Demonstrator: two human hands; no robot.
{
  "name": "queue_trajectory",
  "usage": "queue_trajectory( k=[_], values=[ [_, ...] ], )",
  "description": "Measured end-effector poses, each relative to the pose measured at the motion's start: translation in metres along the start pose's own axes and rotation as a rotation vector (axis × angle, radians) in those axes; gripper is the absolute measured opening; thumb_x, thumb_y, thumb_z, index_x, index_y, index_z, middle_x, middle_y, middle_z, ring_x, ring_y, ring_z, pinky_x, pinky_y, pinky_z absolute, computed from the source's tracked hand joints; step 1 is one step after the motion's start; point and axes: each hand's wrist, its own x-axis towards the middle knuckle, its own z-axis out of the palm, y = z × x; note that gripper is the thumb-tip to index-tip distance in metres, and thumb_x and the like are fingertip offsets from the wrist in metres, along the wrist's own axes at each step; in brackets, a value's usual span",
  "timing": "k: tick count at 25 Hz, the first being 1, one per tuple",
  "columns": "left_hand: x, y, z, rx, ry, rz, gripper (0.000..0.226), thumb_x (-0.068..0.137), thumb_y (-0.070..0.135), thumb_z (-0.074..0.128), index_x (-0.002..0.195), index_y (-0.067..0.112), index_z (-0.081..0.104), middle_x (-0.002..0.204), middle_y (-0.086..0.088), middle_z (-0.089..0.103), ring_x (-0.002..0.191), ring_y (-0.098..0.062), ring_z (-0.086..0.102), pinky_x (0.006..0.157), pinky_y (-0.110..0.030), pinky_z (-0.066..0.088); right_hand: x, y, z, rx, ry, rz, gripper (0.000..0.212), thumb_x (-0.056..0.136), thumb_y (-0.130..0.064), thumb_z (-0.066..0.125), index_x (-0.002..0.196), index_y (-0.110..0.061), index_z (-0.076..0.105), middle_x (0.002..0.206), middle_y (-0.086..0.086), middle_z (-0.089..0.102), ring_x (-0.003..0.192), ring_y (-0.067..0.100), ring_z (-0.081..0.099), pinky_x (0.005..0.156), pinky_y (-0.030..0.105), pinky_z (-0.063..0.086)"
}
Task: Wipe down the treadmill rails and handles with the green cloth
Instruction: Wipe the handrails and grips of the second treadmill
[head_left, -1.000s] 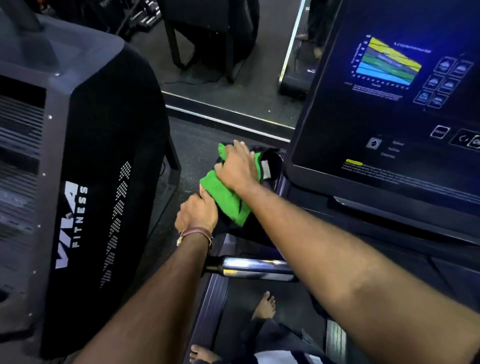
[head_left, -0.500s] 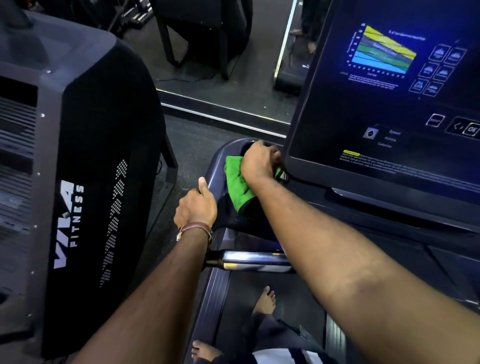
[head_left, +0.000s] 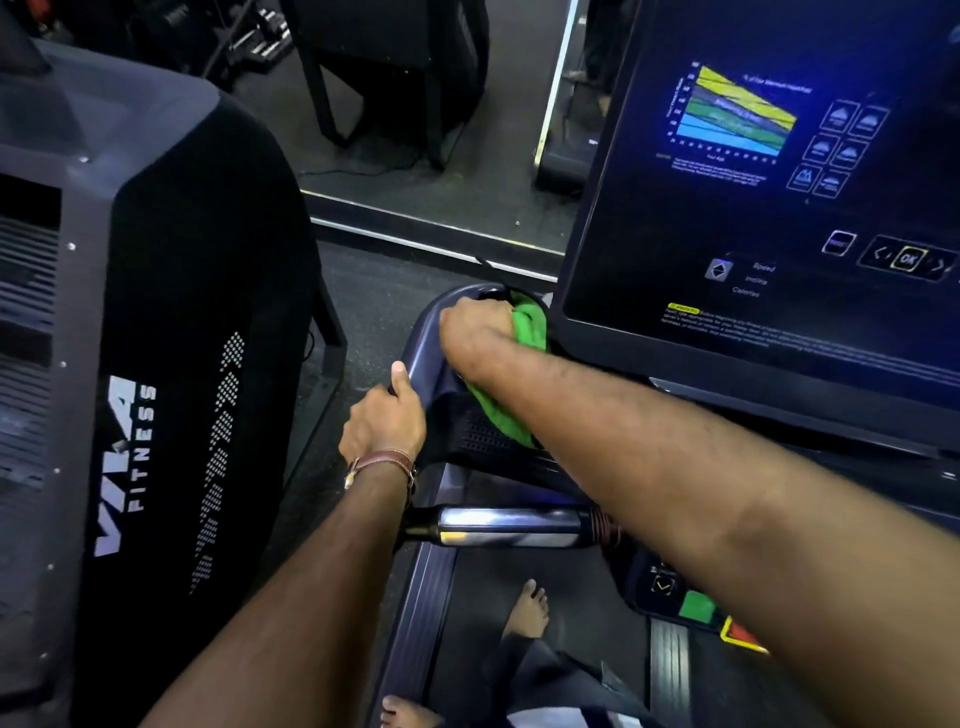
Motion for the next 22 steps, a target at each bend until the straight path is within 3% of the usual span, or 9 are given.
queue_trajectory(
  k=[2,4,7,9,11,15,20,22],
  values=[
    [-0.001,-0.001,-0.002,-0.005,-0.001,-0.002,0.072,0.094,0.062,0.014,0.116,0.014,0.063,0.12,-0.019,0.061,0.11,-0.039,0.055,0.086,-0.044,0.041,-0.009,0.003,0.007,-0.273,0.223,-0.185,0.035,0.092,-0.018,0.041,0.108,-0.018,0.072,0.116,0.008,0.063,0.11,0.032,0.057,0.094,0.042,0.043],
    [-0.003,-0.001,-0.001,-0.004,0.005,-0.005,0.072,0.095,0.061,0.014,0.115,0.013,0.063,0.119,-0.018,0.061,0.11,-0.039,0.056,0.086,-0.044,0.041,-0.009,0.016,0.017,-0.361,0.287,-0.205,0.032,0.092,-0.018,0.041,0.109,-0.011,0.067,0.118,0.018,0.054,0.111,0.038,0.05,0.094,0.049,0.039],
    [-0.001,-0.001,-0.001,-0.009,0.006,-0.013,0.072,0.094,0.062,0.014,0.114,0.015,0.065,0.117,-0.017,0.063,0.108,-0.038,0.057,0.084,-0.044,0.041,-0.011,0.023,0.012,-0.04,0.176,0.04,0.027,0.094,-0.01,0.037,0.116,-0.007,0.053,0.115,0.019,0.056,0.104,0.036,0.056,0.079,0.044,0.048],
    [0.0,-0.002,0.0,-0.003,0.005,-0.008,0.072,0.093,0.063,0.014,0.113,0.016,0.065,0.115,-0.016,0.063,0.106,-0.038,0.057,0.083,-0.043,0.041,-0.012,0.026,0.018,-0.012,0.103,-0.039,0.028,0.093,-0.009,0.044,0.115,-0.006,0.06,0.113,0.014,0.064,0.102,0.031,0.063,0.074,0.038,0.05],
    [-0.001,-0.002,0.001,-0.005,0.01,-0.001,0.072,0.094,0.063,0.014,0.111,0.015,0.066,0.115,-0.016,0.064,0.105,-0.038,0.058,0.083,-0.043,0.041,-0.019,0.031,0.027,-0.066,0.07,-0.117,0.032,0.095,-0.016,0.043,0.111,-0.012,0.07,0.113,0.007,0.068,0.104,0.029,0.064,0.079,0.036,0.046],
    [-0.001,-0.004,0.0,0.005,0.006,-0.007,0.072,0.094,0.063,0.015,0.112,0.013,0.065,0.117,-0.017,0.063,0.106,-0.038,0.057,0.084,-0.043,0.041,-0.02,0.029,0.021,-0.004,-0.021,0.028,0.042,0.099,-0.02,0.031,0.121,-0.011,0.066,0.128,0.008,0.064,0.12,0.033,0.056,0.102,0.046,0.039],
    [-0.002,-0.001,-0.002,-0.003,0.009,0.007,0.073,0.094,0.063,0.015,0.115,0.012,0.063,0.118,-0.018,0.062,0.106,-0.039,0.057,0.084,-0.043,0.041,-0.015,0.02,-0.005,0.356,-0.179,0.169,0.048,0.097,-0.028,0.034,0.131,-0.005,0.058,0.136,0.016,0.057,0.122,0.036,0.055,0.099,0.038,0.043],
    [-0.001,0.0,0.0,-0.004,0.012,0.01,0.072,0.094,0.063,0.016,0.114,0.012,0.063,0.117,-0.017,0.063,0.106,-0.038,0.057,0.083,-0.043,0.042,-0.011,0.026,-0.013,0.479,-0.135,0.204,0.048,0.095,-0.033,0.042,0.126,-0.003,0.061,0.13,0.019,0.06,0.118,0.035,0.057,0.092,0.032,0.046]
  ],
)
